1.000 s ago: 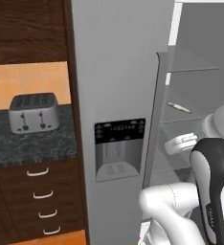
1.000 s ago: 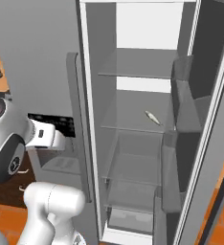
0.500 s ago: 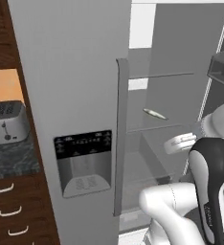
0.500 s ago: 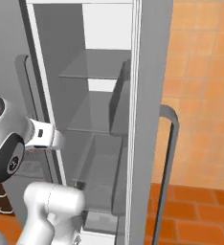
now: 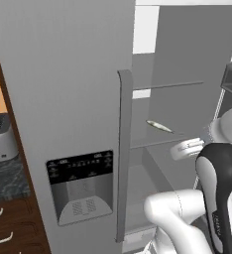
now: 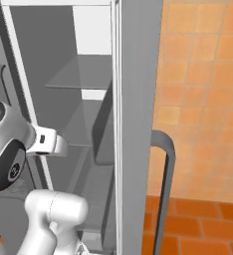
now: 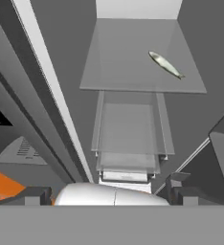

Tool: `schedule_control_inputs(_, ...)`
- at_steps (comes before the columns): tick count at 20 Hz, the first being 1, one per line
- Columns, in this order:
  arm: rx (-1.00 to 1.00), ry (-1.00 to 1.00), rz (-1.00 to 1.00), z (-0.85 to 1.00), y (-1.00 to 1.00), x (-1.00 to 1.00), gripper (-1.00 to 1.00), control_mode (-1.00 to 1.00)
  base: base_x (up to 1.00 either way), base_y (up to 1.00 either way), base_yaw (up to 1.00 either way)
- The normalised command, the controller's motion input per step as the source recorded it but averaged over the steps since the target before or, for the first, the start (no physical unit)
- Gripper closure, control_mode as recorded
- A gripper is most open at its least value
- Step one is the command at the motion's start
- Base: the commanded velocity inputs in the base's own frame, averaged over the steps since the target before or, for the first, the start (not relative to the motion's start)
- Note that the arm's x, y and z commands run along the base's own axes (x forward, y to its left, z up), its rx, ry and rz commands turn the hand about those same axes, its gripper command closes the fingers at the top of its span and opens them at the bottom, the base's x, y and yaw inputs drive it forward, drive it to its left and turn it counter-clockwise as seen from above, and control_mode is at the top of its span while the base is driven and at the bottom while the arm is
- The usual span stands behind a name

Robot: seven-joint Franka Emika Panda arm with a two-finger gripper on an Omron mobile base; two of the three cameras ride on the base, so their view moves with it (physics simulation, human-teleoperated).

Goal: Place one tomato and one fish in each tupperware on the nearby counter, to pack two identical lunches.

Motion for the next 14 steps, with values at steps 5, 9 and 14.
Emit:
schedule_control_inputs(5, 0.00, 0.11, 0.00, 0.01, 0.00, 0.37, -1.00, -1.00, 0.09, -0.02, 0.00)
schedule_control_inputs(9, -0.04, 0.09, 0.06, -0.04, -0.31, 0.59, -1.00, -1.00, 0.00, 0.00, 0.00)
schedule_control_inputs(14, -0.10, -0.01, 0.16, -0.06, -0.28, 0.56, -1.00, -1.00, 0.00, 0.00, 0.00)
